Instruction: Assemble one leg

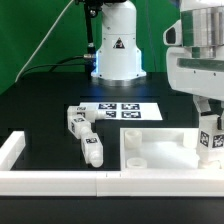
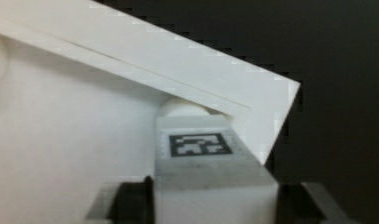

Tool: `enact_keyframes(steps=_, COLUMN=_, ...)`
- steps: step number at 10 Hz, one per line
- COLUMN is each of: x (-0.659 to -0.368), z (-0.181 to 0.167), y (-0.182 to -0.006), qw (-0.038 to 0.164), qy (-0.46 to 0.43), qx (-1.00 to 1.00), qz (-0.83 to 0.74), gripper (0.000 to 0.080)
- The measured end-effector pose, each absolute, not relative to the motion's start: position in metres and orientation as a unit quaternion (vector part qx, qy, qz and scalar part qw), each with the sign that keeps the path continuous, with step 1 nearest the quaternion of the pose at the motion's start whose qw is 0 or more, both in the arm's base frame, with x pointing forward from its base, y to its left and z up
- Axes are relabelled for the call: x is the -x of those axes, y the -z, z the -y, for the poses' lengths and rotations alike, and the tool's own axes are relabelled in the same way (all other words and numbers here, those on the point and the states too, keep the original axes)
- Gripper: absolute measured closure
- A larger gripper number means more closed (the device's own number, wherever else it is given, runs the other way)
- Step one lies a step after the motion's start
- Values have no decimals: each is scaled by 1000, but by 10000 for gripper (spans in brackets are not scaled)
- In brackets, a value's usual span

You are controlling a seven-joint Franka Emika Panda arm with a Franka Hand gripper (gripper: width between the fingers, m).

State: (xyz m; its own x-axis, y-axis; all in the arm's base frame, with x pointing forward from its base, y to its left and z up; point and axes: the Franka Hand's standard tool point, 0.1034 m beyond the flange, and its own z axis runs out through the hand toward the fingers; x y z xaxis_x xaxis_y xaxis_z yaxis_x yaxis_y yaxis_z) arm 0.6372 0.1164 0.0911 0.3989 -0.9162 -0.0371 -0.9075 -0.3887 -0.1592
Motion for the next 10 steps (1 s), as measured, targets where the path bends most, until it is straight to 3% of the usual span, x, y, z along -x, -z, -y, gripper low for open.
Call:
enact_keyframes(steps=1, x=-636, z=-121, y=-91, qw=71, qy=38, qx=860, qz=-504, gripper=325)
enact_keyframes(steps=2, x=-638, z=-123, y=-92, qw=69, qy=52, qx=899, qz=-429, gripper=325)
enact_keyframes(steps=3, x=-640, z=-120, y=-93, qw=63, qy=59, qx=934, qz=-347, gripper=194)
enact_keyframes(steps=8, x=-638, z=-122, y=-92, qw=49, qy=73, qx=976, qz=-197, gripper=150)
enact_keyframes(steps=10, x=-639, z=-118, y=-91, qw=21, qy=83, qx=995, qz=-43, gripper=150)
